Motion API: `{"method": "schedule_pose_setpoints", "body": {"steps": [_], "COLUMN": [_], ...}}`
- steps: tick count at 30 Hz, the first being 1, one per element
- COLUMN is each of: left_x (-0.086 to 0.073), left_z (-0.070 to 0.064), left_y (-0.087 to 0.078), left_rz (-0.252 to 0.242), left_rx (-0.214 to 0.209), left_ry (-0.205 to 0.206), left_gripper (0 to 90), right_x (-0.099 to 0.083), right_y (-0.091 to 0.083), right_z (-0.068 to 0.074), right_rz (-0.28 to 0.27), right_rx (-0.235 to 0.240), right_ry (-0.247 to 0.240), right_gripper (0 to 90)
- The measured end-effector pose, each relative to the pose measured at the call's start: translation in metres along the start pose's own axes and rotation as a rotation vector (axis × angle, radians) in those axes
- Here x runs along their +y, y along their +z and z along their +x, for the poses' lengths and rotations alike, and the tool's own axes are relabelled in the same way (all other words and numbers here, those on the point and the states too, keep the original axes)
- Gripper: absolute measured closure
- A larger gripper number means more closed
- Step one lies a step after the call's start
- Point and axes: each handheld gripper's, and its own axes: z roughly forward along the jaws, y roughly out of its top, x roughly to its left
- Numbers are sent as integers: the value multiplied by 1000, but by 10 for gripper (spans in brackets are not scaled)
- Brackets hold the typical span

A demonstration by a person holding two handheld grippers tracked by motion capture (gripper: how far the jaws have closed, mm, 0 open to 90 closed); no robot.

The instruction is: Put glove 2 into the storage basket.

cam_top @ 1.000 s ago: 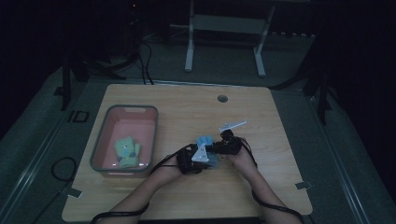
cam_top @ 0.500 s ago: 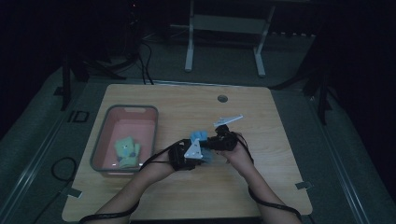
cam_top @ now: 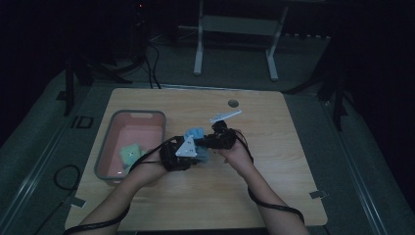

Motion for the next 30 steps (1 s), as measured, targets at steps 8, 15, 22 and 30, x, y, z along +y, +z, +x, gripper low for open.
{"method": "schedule_pose_setpoints", "body": {"steps": [8,15,22,30], "left_x": [-17,-34,-49,-86], "left_z": [8,15,20,25], "left_y": [-28,-47,-61,-83], "left_rz": [20,46,69,89], "left_rx": [37,54,76,94], "left_ry": [-24,-44,-63,-122], "left_gripper": [774,774,774,774], "right_x": [28,44,57,72], "right_y": [22,41,61,101], "right_z": [19,31,43,64], "right_rz": [13,18,22,34], "right_rx": [35,56,73,115], "right_ry": [-38,-57,-64,-82], "right_gripper": [781,781,782,782]}}
